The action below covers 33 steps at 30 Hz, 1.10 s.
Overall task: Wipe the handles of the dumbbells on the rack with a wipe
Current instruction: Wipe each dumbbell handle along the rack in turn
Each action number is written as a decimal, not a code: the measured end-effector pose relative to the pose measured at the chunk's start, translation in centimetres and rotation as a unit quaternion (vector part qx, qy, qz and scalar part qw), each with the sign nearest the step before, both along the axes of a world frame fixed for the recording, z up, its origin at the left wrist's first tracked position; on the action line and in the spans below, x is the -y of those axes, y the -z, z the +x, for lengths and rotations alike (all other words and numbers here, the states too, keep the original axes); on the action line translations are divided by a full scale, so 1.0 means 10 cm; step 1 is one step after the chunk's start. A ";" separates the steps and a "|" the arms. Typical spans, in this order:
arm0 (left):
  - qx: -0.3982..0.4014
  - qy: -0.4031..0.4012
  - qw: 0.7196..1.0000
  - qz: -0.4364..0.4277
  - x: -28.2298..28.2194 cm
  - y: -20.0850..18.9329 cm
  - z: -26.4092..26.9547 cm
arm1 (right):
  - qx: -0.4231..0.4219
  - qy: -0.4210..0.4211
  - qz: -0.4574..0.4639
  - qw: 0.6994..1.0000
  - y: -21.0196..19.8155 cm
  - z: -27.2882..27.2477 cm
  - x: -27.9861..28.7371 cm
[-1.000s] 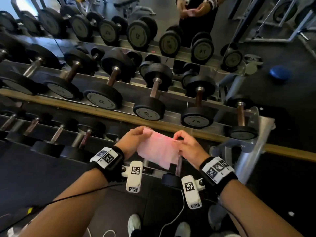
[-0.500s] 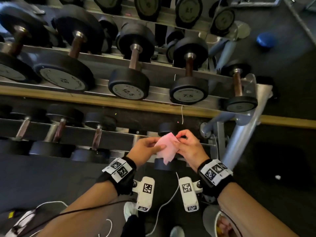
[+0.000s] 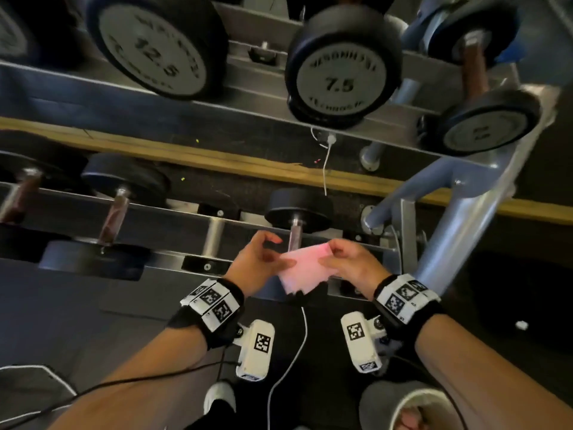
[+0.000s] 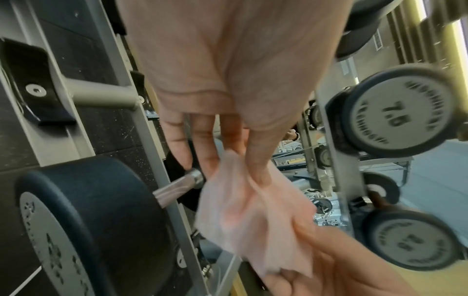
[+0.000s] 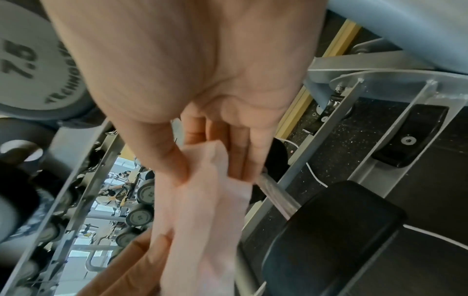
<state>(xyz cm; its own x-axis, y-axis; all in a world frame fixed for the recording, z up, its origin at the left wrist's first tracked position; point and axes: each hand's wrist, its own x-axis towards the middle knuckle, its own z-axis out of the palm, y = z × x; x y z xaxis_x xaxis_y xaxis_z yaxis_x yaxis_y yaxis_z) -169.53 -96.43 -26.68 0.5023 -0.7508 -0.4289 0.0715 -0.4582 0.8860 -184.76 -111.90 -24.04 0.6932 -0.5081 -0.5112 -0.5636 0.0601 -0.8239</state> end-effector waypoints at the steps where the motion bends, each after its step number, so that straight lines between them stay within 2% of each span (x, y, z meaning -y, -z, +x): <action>1: -0.007 -0.017 1.000 -0.011 0.05 0.16 0.03 | 0.001 0.022 0.006 1.000 0.14 0.01 0.07; 5: 0.001 -0.074 0.997 -0.024 0.26 0.81 0.15 | -0.020 0.122 -0.032 0.992 0.78 0.08 0.46; 8: 0.031 -0.059 0.998 -0.007 0.27 1.19 0.23 | -0.047 0.188 -0.100 0.976 1.23 0.15 0.67; 10: 0.031 -0.047 0.998 -0.016 0.23 1.34 0.25 | -0.035 0.245 -0.076 0.966 1.50 0.21 0.73; 12: 0.022 -0.020 0.999 -0.030 0.18 1.42 0.27 | -0.021 0.264 -0.010 0.964 1.68 0.32 0.74; 16: -0.011 0.010 0.998 -0.066 0.08 1.50 0.28 | 0.022 0.200 0.057 0.978 1.88 0.45 0.74; 19: -0.058 0.028 0.993 -0.095 0.03 1.52 0.25 | 0.028 0.114 0.074 0.990 1.89 0.44 0.74; 25: -0.110 0.028 0.984 -0.139 -0.02 1.56 0.16 | 0.020 -0.061 0.025 0.998 1.90 0.42 0.71; 30: -0.109 0.031 0.983 -0.145 -0.06 1.59 0.15 | 0.001 -0.194 -0.024 0.981 1.89 0.27 0.72; 33: -0.105 0.013 0.982 -0.154 -0.09 1.64 0.14 | 0.037 -0.215 -0.096 0.971 1.67 0.31 0.80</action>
